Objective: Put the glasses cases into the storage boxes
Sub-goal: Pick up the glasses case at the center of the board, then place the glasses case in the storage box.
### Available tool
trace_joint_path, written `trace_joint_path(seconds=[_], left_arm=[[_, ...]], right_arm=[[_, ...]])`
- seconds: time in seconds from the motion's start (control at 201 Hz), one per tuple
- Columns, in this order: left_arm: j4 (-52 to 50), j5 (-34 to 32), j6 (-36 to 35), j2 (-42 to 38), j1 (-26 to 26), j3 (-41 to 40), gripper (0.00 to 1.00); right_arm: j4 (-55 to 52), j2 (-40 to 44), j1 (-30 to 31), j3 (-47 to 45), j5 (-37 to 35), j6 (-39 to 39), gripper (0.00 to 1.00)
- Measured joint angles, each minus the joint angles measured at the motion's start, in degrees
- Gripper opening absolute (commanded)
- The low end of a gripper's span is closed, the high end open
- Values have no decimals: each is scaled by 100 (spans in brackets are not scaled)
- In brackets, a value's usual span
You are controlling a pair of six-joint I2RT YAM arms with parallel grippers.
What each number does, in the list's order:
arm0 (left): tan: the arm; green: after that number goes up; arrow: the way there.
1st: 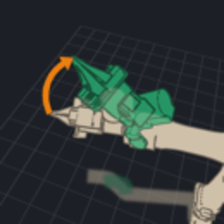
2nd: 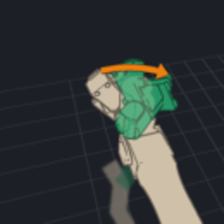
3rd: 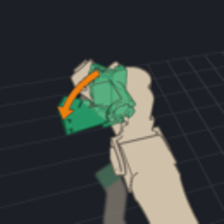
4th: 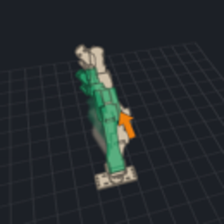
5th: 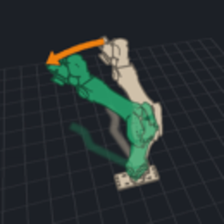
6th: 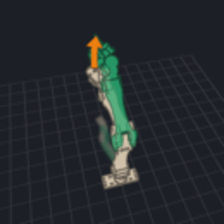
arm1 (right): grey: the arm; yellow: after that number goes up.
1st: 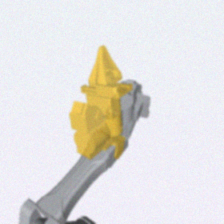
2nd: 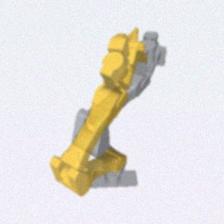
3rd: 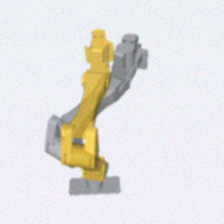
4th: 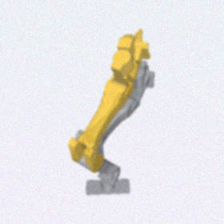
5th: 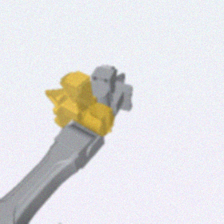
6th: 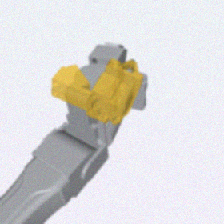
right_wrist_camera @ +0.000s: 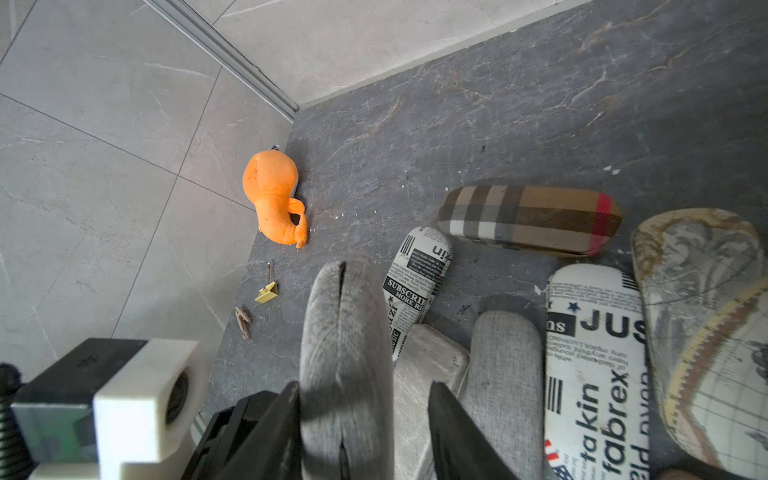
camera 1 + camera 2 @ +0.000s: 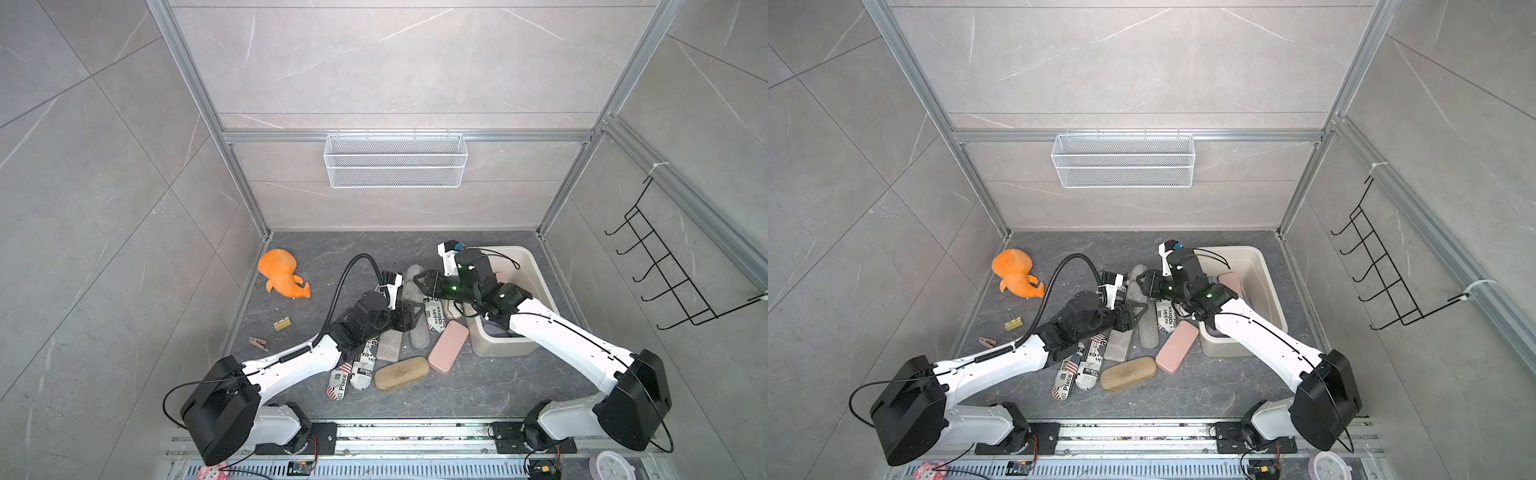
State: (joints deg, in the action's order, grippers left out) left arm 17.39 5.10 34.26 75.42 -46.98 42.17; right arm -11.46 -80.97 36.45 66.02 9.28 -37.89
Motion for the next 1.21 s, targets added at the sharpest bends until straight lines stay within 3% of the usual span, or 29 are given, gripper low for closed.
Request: trace_joint_path(seconds=[0.229, 0.319, 0.424, 0.613, 0.768, 1.037, 1.211], left_arm=[[33, 0, -4, 20, 0, 0, 44], [46, 0, -7, 46, 0, 0, 46], [50, -7, -44, 61, 0, 0, 57], [59, -28, -170, 79, 0, 0, 84], [44, -120, -251, -70, 0, -46, 96], [-437, -968, -308, -1191, -2, -514, 99], [-826, -1711, -295, -1923, -2, -970, 99]], right_arm=[[98, -195, 87, 72, 61, -11, 44], [87, -199, 105, 74, 57, -11, 38], [74, -203, 107, 74, 26, 15, 32], [50, -203, 116, 87, -4, 17, 32], [-96, -203, 127, 295, -138, 109, 31], [-487, -184, 61, 955, -575, 577, 31], [-1075, 107, -549, 1178, -852, 1038, 31]])
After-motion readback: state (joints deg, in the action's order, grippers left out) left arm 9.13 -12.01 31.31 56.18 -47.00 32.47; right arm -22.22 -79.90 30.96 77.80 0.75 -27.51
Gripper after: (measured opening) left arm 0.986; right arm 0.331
